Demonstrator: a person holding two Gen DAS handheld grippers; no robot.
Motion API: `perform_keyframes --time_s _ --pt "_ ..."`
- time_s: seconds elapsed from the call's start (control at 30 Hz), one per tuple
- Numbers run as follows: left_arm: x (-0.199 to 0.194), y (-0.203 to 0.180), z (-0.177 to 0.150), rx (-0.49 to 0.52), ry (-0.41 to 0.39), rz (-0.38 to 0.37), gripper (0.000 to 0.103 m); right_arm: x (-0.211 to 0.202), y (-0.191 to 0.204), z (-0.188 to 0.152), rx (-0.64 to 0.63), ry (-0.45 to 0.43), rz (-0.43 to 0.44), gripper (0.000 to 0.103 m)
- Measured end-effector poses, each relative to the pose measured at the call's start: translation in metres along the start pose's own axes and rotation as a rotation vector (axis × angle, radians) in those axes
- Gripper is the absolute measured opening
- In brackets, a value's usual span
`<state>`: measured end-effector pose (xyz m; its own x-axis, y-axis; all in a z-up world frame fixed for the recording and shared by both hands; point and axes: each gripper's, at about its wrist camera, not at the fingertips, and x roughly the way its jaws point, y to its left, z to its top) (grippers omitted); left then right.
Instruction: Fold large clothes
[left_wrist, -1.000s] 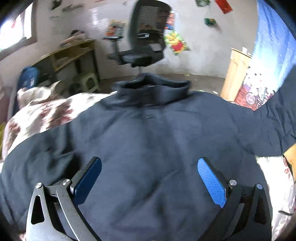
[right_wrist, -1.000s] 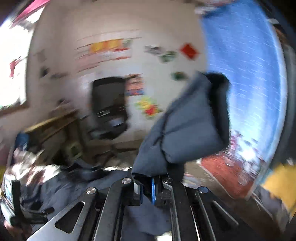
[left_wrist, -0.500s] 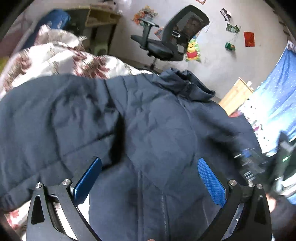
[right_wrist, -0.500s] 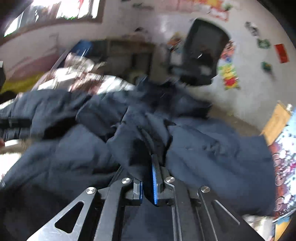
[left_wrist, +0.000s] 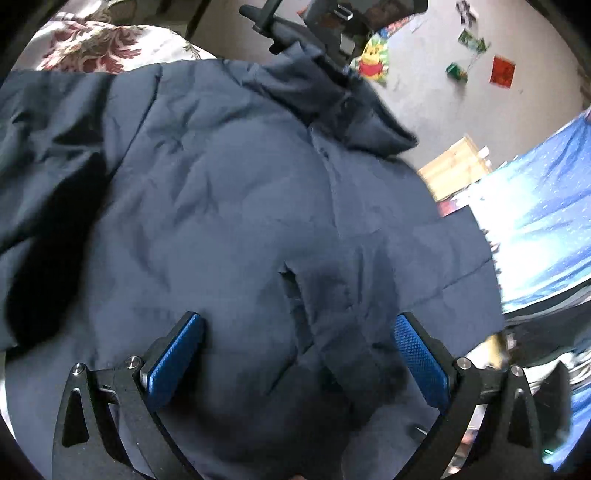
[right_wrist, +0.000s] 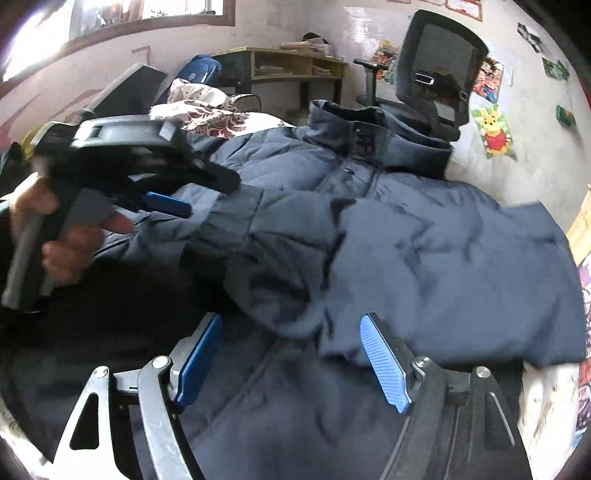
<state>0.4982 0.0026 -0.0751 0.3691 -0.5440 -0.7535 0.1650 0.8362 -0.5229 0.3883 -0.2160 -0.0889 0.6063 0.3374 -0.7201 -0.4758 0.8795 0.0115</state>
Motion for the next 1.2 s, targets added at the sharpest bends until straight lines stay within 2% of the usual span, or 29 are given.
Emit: perform_keyframes --time_s 0.03,0.07,0.1,0.17,0.27,0.33,0.4,0.5,0.57,0.63,0.67,0.73,0.83,0.9,0.97,1.03,1.1,1.17,1.2 --pt "0.003 -0.005 -0.001 0.031 -0.006 0.015 0.092 -0.007 -0.003 -0.004 0.007 -0.008 -0.006 0.075" --pt "0.005 -0.008 -0.001 0.055 -0.009 0.04 0.074 -0.015 -0.006 -0.009 0.016 -0.022 -0.016 0.075" --pt "0.007 -0.01 -0.001 0.071 -0.012 0.068 0.062 -0.025 -0.012 -0.012 0.028 -0.042 -0.038 0.075" --pt "0.011 -0.014 0.0 0.087 -0.008 0.115 0.025 -0.044 -0.023 -0.016 0.048 -0.086 -0.087 0.075" --pt "0.011 -0.014 0.001 0.079 -0.03 0.112 0.005 -0.069 -0.042 -0.013 0.084 -0.149 -0.174 0.075" --pt "0.003 -0.018 0.003 0.101 -0.071 0.136 0.003 -0.079 -0.056 -0.006 0.114 -0.178 -0.235 0.075" --pt "-0.008 -0.026 0.005 0.142 -0.123 0.201 0.002 -0.082 -0.071 0.002 0.154 -0.181 -0.282 0.075" --pt "-0.039 -0.026 0.009 0.197 -0.229 0.331 0.002 -0.074 -0.095 0.02 0.227 -0.182 -0.311 0.075" --pt "-0.052 -0.02 0.013 0.218 -0.271 0.405 0.002 -0.059 -0.109 0.032 0.274 -0.159 -0.291 0.075" --pt "-0.056 -0.01 0.017 0.225 -0.27 0.458 0.002 -0.031 -0.118 0.043 0.297 -0.123 -0.256 0.072" --pt "-0.054 -0.003 0.018 0.224 -0.252 0.482 0.002 -0.021 -0.121 0.047 0.301 -0.104 -0.245 0.059" --pt "-0.04 0.008 0.018 0.229 -0.212 0.523 0.002 0.009 -0.121 0.052 0.303 -0.038 -0.212 0.042" --pt "-0.011 0.027 0.012 0.24 -0.154 0.575 0.002 0.046 -0.119 0.049 0.291 0.057 -0.2 0.04" --pt "-0.003 0.037 0.005 0.236 -0.123 0.582 0.002 0.066 -0.114 0.043 0.251 0.098 -0.216 0.04" --pt "0.005 0.04 0.005 0.243 -0.104 0.585 0.002 0.074 -0.112 0.035 0.237 0.088 -0.224 0.04" --pt "0.003 0.039 0.005 0.247 -0.11 0.58 0.003 0.073 -0.113 0.033 0.241 0.073 -0.225 0.04" --pt "-0.006 0.041 0.004 0.234 -0.137 0.564 0.004 0.065 -0.115 0.032 0.262 0.046 -0.216 0.045" --pt "-0.019 0.04 0.005 0.213 -0.166 0.548 0.014 0.056 -0.111 0.034 0.285 0.019 -0.207 0.067" --pt "-0.024 0.038 0.005 0.206 -0.172 0.542 0.019 0.051 -0.105 0.037 0.288 -0.01 -0.2 0.071"
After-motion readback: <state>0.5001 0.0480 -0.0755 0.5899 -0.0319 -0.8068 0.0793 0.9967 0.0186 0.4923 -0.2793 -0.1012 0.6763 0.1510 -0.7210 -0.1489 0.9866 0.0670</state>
